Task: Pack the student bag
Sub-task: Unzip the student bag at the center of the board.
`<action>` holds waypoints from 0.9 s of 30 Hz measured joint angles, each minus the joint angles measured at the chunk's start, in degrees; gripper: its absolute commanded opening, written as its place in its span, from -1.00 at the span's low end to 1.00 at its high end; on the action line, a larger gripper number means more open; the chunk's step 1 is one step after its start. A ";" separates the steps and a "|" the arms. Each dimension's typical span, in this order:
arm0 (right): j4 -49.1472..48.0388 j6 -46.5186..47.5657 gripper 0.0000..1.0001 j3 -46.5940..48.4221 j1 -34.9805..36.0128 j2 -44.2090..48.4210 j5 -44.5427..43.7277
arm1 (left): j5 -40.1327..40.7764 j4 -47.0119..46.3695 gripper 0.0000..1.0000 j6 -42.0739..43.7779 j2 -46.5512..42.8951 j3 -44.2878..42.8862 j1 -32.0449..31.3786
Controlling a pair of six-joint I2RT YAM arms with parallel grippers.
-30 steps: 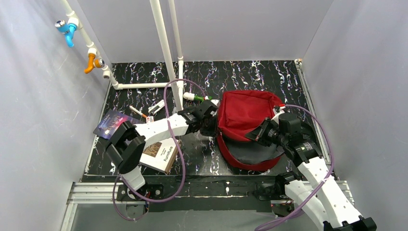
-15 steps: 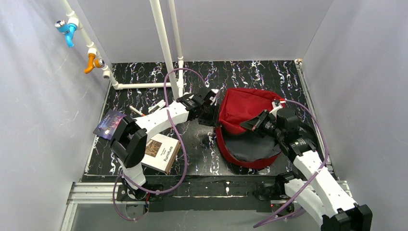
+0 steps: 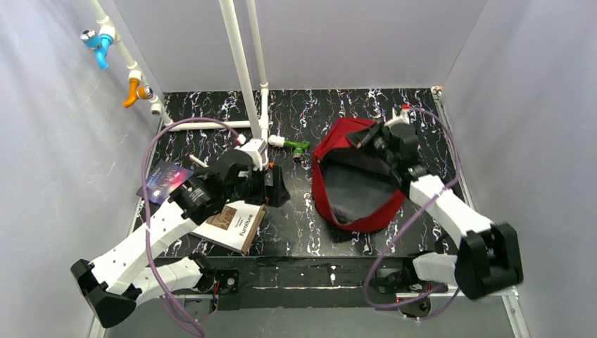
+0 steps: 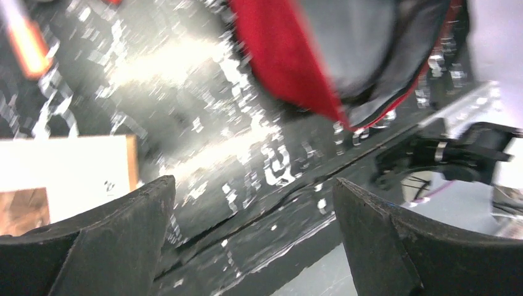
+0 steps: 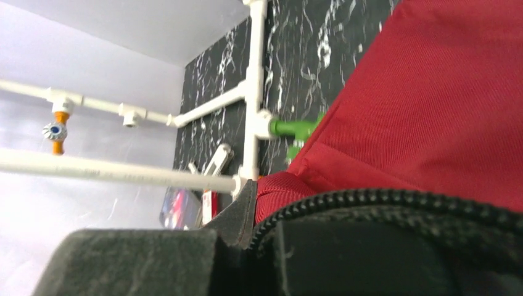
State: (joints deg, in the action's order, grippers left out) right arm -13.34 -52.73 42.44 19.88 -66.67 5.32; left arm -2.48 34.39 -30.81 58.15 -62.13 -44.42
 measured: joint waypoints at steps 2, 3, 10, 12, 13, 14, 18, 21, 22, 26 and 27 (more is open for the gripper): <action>-1.27 2.49 -0.97 5.77 0.00 -6.21 -0.55 | 3.91 3.04 0.96 -2.38 -2.91 3.63 0.02; -1.46 3.67 -0.97 8.00 0.00 -8.26 -0.61 | 5.46 4.31 0.96 -3.58 -4.17 5.42 0.02; -0.13 11.15 -0.73 17.84 0.33 -14.40 1.53 | 14.56 10.82 0.96 -12.66 -15.19 15.41 0.07; 0.85 12.96 -0.71 16.81 0.85 -13.90 1.62 | 16.94 11.74 0.96 -14.71 -17.20 16.04 0.07; 1.70 13.97 -0.69 15.82 1.29 -13.20 1.46 | 18.10 12.15 0.96 -15.58 -17.86 16.17 0.07; 3.19 15.06 -0.66 14.23 2.01 -12.00 1.29 | 19.23 12.50 0.96 -16.39 -18.36 16.26 0.07; 9.64 19.56 -0.12 8.68 4.24 -5.14 -0.57 | 22.29 13.18 0.97 -18.01 -17.86 16.28 0.07; 16.59 24.41 0.32 8.44 4.50 -0.46 -4.22 | 24.41 14.29 0.96 -19.41 -15.96 16.28 0.07; 18.21 25.46 0.42 8.81 4.48 0.24 -4.98 | 24.85 14.67 0.97 -19.85 -15.39 16.28 0.07; 26.21 30.80 0.66 12.59 4.55 0.44 -5.16 | 25.88 15.91 0.96 -21.57 -13.88 16.28 0.07; 27.74 31.78 0.72 13.00 5.03 0.57 -4.76 | 25.99 16.17 0.96 -21.99 -14.10 16.28 0.07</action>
State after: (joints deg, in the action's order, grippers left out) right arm 14.39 -20.95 55.44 24.91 -66.11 0.56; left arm 23.51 50.57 -52.80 44.05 -45.84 -44.36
